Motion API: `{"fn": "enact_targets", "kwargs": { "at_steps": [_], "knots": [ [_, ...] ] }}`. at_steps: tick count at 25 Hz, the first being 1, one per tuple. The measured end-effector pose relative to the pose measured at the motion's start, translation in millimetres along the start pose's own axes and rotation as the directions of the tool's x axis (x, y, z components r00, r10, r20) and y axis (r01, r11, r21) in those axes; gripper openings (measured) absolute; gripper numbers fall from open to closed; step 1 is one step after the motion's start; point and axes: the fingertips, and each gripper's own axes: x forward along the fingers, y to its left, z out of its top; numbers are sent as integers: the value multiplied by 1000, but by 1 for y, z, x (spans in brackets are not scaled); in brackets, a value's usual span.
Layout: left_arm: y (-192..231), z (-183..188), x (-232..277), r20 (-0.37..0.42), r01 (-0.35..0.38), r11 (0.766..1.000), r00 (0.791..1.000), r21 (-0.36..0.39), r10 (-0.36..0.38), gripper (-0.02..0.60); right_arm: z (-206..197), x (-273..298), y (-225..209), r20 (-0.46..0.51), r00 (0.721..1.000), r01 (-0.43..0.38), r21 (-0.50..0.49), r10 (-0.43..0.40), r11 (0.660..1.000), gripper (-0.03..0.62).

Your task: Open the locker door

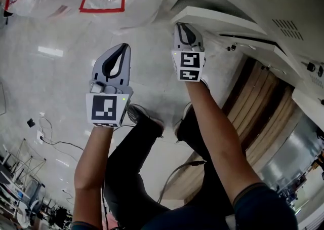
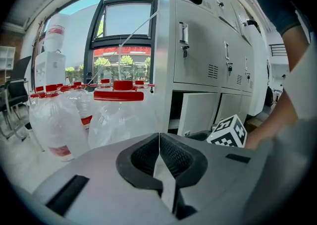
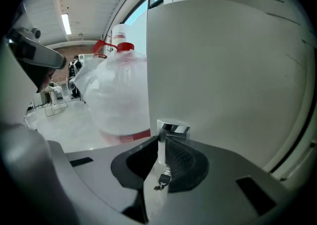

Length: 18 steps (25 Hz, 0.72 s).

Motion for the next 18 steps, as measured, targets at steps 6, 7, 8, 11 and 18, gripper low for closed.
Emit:
{"fn": "enact_targets", "kwargs": {
  "at_steps": [6, 7, 8, 11, 18],
  "knots": [
    [-23, -10, -10, -22, 23, 1000, 999, -9, -23, 18, -37, -61, 13, -31, 999, 24, 41, -23, 999, 38],
    [-26, -11, -11, -23, 25, 1000, 999, -6, -25, 18, -43, -69, 12, -36, 999, 35, 40, -34, 999, 38],
    [-29, -14, -13, -24, 27, 1000, 999, 1, -27, 18, -48, -78, 12, -41, 998, 48, 38, -46, 998, 40],
    [-37, -19, -16, -27, 35, 999, 999, 10, -35, 18, -69, -104, 17, -83, 993, 86, 32, -83, 996, 40],
    [-49, -22, -19, -39, 54, 999, 998, 9, -54, 18, -94, -134, 5, -206, 952, 278, 264, -228, 923, 150]
  ]
}}
